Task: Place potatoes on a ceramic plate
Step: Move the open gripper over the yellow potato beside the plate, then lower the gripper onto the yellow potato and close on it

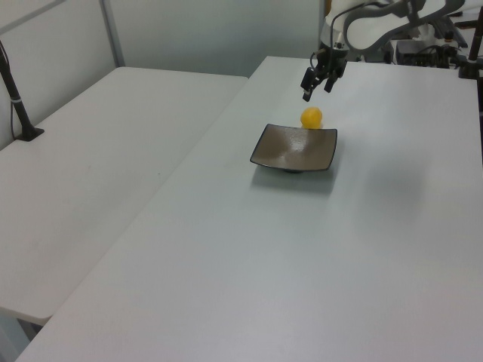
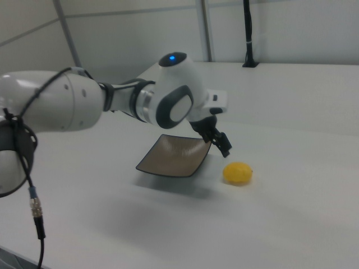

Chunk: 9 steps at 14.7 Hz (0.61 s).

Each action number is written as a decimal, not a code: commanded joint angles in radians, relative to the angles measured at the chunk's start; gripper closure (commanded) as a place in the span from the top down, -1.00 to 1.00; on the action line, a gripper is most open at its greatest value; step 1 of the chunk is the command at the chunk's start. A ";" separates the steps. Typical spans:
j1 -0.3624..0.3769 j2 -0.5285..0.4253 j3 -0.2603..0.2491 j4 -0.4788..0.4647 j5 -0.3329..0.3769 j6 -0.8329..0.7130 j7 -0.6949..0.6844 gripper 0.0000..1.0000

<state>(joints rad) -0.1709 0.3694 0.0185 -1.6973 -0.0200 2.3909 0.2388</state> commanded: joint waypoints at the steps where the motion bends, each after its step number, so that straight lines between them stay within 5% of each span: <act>1: -0.019 0.077 -0.003 0.053 -0.021 0.059 0.163 1.00; 9: -0.039 0.146 -0.005 0.080 -0.023 0.071 0.422 1.00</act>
<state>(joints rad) -0.2085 0.4787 0.0179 -1.6508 -0.0223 2.4519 0.5974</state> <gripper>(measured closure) 0.000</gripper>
